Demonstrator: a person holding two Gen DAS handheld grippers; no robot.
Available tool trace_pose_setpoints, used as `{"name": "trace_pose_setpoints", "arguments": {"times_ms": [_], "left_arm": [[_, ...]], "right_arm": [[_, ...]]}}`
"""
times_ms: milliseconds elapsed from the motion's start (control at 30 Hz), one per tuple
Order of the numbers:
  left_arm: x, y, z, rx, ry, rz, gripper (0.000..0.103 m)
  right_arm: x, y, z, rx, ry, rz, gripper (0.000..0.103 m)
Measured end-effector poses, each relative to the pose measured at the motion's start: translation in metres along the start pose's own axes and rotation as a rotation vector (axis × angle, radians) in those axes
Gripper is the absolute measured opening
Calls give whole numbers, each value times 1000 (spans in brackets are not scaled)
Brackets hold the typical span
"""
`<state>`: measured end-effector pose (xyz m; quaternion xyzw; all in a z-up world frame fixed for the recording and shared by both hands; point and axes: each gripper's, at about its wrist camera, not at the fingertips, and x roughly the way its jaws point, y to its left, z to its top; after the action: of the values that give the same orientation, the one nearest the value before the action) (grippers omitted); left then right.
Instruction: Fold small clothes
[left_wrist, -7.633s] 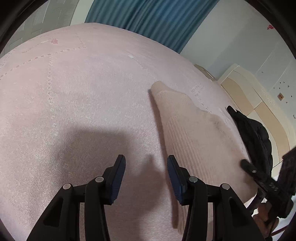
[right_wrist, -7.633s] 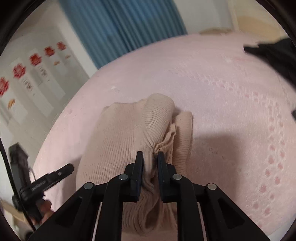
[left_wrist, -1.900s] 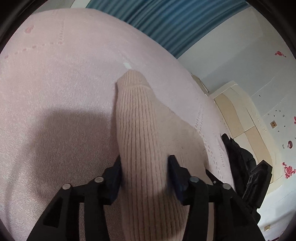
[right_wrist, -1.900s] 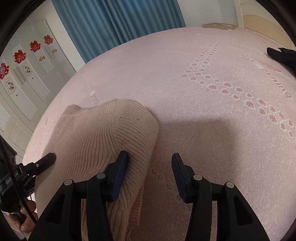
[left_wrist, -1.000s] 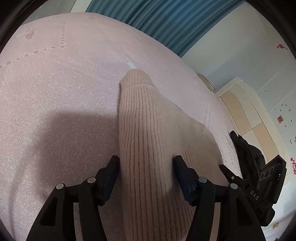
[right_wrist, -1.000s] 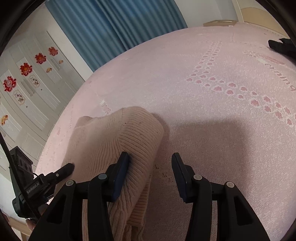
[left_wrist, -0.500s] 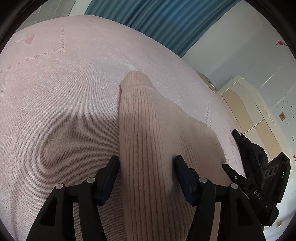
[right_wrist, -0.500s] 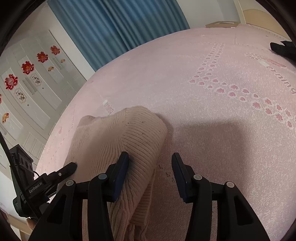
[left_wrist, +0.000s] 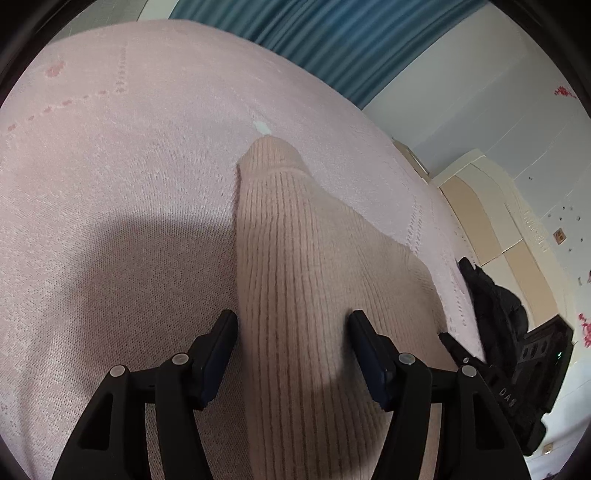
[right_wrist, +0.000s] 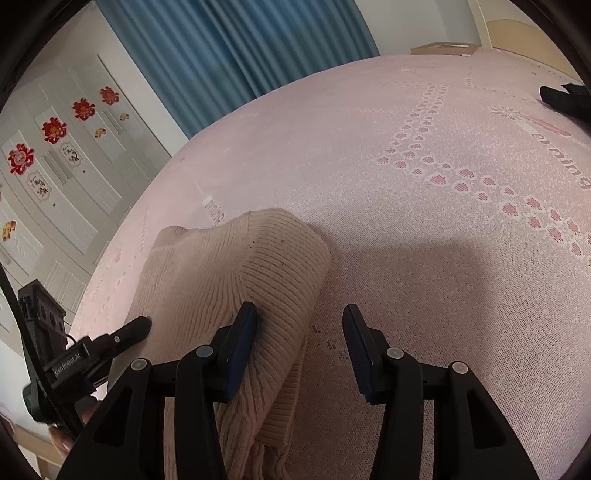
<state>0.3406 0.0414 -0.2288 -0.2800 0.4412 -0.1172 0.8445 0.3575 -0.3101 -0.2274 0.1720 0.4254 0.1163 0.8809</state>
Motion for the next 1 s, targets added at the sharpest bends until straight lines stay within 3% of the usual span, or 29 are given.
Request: {"name": "trace_pose_setpoints", "arguments": {"times_ms": [267,300,333,367,433,533,633,733,833,933,1000], "left_arm": [[37,22,55,-121,60,-67,57],[40,24,59,-143,63,-74,54],[43,28,64,-166,65,-66,40],[43,31,67,-180,60,-55,33],[38,33,64,-181,39,-62,27],[25,23,52,-129,-30,3,30],[6,16,33,-115,-71,85,44],[-7,8,7,-101,-61,99,49],[-27,1,-20,-74,-114,121,55],[-35,-2,-24,-48,-134,138,55],[-35,-3,-22,-24,-140,152,55]], "right_arm": [[1,3,-3,-34,-10,-16,48],[2,2,-2,-33,-9,-16,48],[3,2,-2,-28,-7,-14,48],[4,2,-1,-25,-6,-12,48],[6,2,0,-25,-2,-6,48],[7,3,0,-24,2,2,49],[7,3,0,-22,-1,1,49],[7,1,2,-4,3,27,49],[8,-2,5,24,9,62,49],[12,-5,9,53,26,97,48],[14,-5,10,55,29,107,38]]}}
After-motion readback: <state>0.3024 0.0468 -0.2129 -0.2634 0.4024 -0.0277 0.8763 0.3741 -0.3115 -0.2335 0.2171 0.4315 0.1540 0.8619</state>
